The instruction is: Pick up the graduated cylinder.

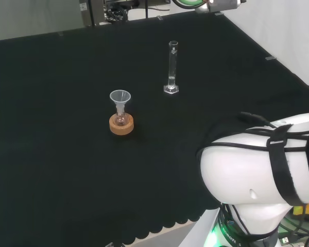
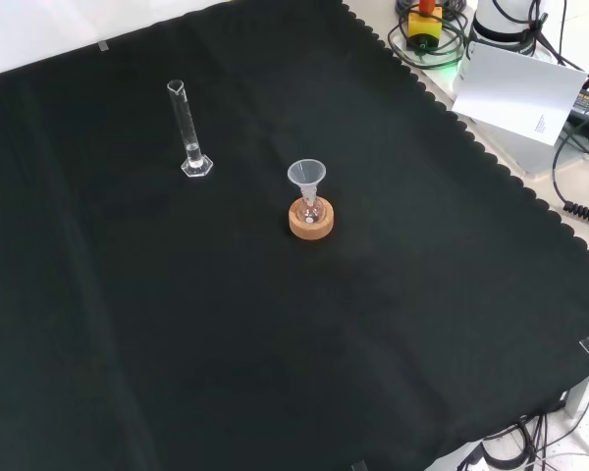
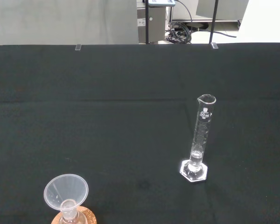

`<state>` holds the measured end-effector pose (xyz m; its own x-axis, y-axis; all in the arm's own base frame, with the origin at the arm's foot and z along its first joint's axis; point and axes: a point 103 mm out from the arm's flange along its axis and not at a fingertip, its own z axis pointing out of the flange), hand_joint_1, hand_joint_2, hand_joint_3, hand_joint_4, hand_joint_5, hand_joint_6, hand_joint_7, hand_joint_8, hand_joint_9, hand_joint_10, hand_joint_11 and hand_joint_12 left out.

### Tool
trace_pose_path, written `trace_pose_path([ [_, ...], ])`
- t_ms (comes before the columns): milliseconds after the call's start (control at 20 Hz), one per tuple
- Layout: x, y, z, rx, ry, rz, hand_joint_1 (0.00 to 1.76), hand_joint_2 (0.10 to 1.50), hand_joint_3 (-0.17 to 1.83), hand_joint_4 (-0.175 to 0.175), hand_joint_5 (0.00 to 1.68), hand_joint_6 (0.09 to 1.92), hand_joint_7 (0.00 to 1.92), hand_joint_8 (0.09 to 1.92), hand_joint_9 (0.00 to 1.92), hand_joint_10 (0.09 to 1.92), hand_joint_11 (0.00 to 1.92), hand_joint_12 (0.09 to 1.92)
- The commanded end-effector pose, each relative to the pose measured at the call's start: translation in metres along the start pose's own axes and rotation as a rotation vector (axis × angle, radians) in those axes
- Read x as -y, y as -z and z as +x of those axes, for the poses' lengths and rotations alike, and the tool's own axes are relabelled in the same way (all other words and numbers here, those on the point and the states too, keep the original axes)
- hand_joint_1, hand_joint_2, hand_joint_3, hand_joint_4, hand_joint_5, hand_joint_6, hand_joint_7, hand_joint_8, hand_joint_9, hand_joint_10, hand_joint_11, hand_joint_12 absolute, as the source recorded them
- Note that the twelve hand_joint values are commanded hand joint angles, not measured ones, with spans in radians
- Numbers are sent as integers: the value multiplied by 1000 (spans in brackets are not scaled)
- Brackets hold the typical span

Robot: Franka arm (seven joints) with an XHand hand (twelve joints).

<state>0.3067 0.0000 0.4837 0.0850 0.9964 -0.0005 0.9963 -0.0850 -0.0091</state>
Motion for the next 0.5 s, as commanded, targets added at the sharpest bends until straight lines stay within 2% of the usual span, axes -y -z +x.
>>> trace_pose_path([
  [50,0,0,-1,-1,0,-11,244,1289,-27,-25,198,87,19,383,398,87,17,1393],
  [200,0,0,-4,-5,0,-15,100,1357,5,-14,177,87,1,312,361,87,1,1394],
  [500,-1,-2,-7,11,0,-13,84,1366,9,-13,176,87,0,301,357,87,0,1397],
])
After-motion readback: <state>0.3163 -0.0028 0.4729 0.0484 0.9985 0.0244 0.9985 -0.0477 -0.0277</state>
